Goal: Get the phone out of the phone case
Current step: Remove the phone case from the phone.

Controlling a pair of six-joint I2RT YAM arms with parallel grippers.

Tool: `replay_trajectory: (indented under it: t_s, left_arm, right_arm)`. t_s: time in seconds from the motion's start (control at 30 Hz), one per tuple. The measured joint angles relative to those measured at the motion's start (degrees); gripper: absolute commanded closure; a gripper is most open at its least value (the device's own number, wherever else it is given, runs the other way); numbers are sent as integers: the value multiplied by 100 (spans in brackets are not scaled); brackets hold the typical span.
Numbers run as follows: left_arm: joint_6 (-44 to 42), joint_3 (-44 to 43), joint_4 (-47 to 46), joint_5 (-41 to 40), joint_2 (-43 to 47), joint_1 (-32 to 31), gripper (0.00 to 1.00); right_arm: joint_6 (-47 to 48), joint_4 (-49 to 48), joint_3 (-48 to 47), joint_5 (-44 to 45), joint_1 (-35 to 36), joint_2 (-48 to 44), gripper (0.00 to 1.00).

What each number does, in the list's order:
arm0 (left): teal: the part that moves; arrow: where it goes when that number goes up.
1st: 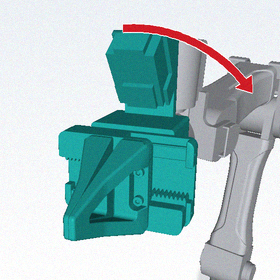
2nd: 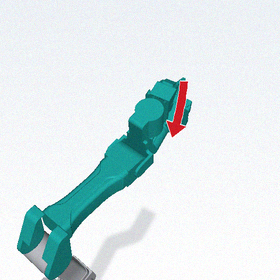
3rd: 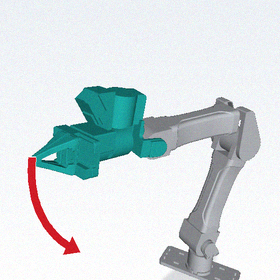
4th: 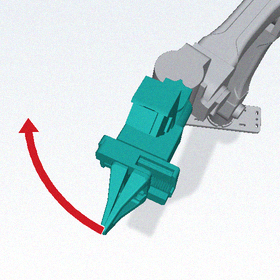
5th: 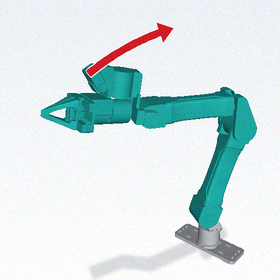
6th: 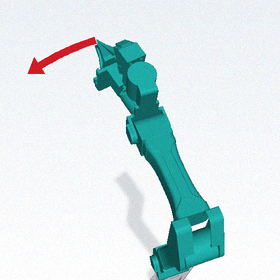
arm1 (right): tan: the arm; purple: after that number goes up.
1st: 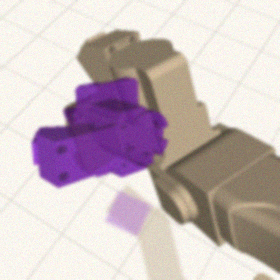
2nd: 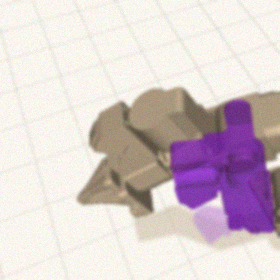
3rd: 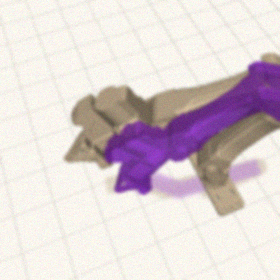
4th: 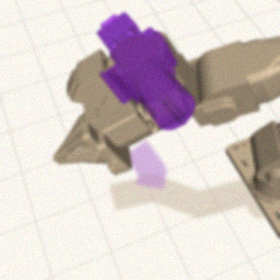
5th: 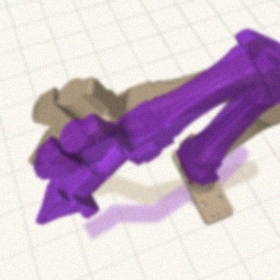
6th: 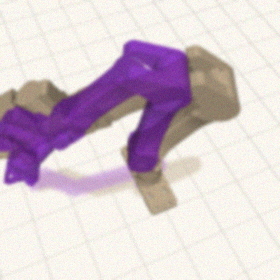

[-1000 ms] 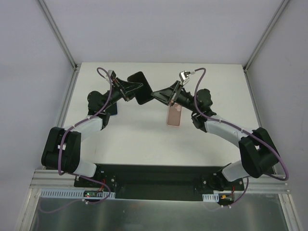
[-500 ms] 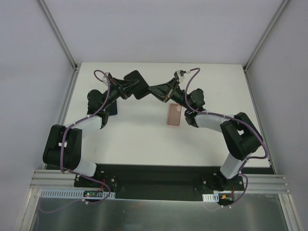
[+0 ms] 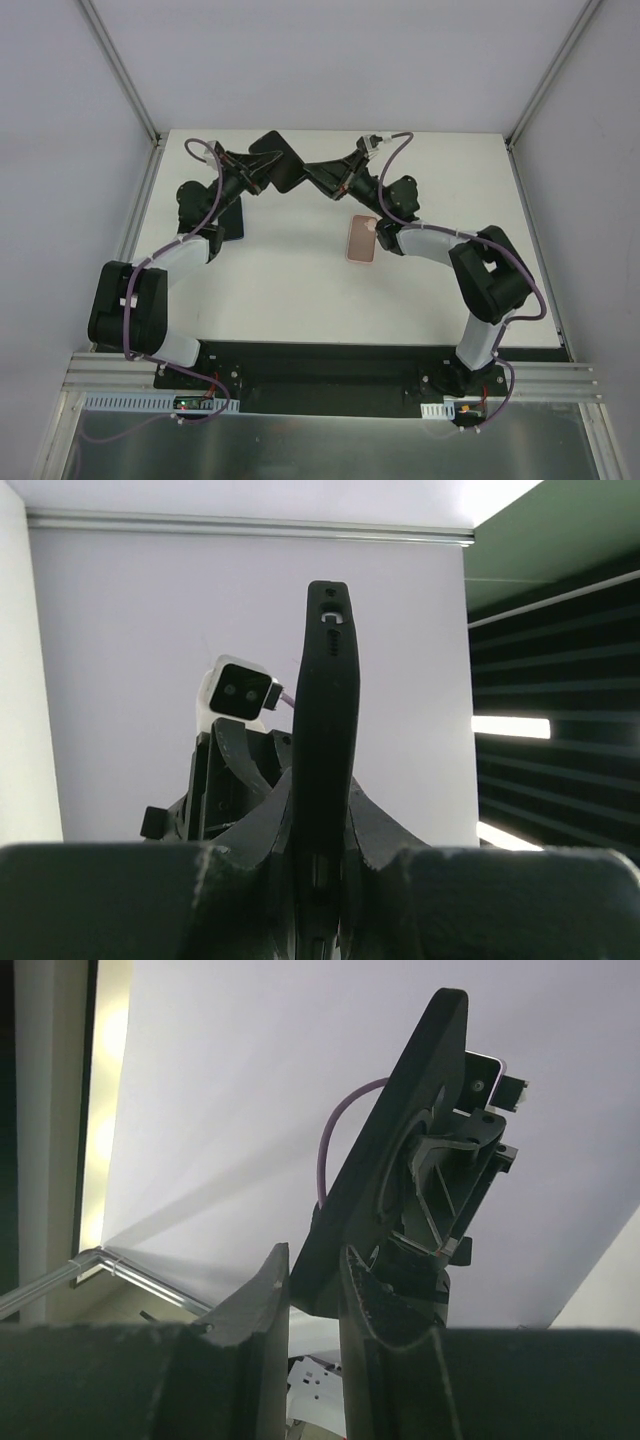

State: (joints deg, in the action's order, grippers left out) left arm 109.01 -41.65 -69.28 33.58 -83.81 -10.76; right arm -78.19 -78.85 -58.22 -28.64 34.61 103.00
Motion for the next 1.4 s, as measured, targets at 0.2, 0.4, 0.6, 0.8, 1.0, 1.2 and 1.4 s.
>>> replay_trajectory:
  t_s: [0.2, 0.4, 0.6, 0.8, 1.0, 1.2, 1.4]
  left_arm:
    - [-2, -332, 11, -127, 146, 2, 100]
    - [-2, -557, 0, -136, 269, 2, 100]
    - [33, -691, -15, -146, 352, 2, 100]
    - [125, -828, -59, -162, 479, 2, 100]
    - [125, -957, -72, -94, 595, 2, 100]
    - [166, -975, -83, -92, 634, 2, 100]
    - [214, -960, -92, -68, 671, 2, 100]
  right_arm:
    - [-181, -98, -404, 125, 59, 35, 98]
    - [-319, -192, -654, 157, 114, 15, 98]
    - [-457, -181, -837, 184, 166, -22, 99]
    - [-562, -168, -1071, 186, 245, -57, 99]
    - [-584, -190, -1134, 188, 315, -160, 99]
    - [-603, -190, -1213, 164, 332, -164, 99]
    - [-433, -146, -1196, 118, 337, -240, 98]
